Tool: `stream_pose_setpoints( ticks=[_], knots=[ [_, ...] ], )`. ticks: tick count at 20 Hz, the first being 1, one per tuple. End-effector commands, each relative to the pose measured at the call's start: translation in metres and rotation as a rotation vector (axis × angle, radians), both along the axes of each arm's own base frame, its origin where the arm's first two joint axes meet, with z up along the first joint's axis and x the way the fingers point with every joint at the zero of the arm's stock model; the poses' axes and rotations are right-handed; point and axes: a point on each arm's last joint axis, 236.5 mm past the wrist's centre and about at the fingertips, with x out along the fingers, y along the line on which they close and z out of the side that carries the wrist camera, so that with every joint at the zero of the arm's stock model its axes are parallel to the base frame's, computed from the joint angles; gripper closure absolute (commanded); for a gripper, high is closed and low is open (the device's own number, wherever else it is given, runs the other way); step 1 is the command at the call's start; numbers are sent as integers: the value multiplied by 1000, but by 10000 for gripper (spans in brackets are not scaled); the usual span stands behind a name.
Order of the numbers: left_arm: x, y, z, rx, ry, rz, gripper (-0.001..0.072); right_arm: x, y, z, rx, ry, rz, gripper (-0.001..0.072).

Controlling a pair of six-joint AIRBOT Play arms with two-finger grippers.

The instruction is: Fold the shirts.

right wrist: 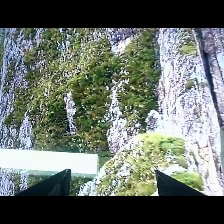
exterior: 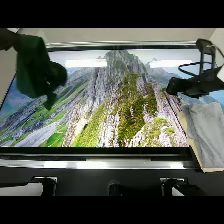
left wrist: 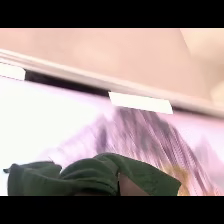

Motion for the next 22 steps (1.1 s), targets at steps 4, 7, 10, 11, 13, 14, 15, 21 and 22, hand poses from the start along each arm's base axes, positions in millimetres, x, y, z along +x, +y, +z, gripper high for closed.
stream_pose_setpoints(
  ticks=[4, 7, 10, 11, 13, 14, 15, 21, 22],
  knots=[
    [-133, -214, -109, 195, 370, -588, 681, -43, -6, 39, -36, -61, 24, 87],
    [-203, -310, -185, 237, 494, -805, 681, -47, -10, 45, -56, -82, 20, 88],
    [-260, -384, -240, 288, 524, -952, 673, -41, -22, 48, -97, -110, -6, 88],
    [-267, -395, -248, 308, 523, -976, 501, -39, -23, 50, -102, -121, -10, 89],
    [-248, -384, -247, 407, 497, -936, -4, -37, -24, 47, -105, -112, -11, 87],
    [-215, -356, -239, 514, 461, -841, -5, -38, -22, 41, -99, -88, -7, 86],
    [-176, -320, -226, 613, 420, -715, -4, -43, -16, 29, -79, -23, 7, 85],
    [-45, -71, -212, 398, 623, -35, -5, -91, 66, -94, 243, 413, 185, 83],
    [-42, -36, -227, 352, 690, 22, -6, -100, 74, -112, 285, 462, 183, 83]
  ],
)
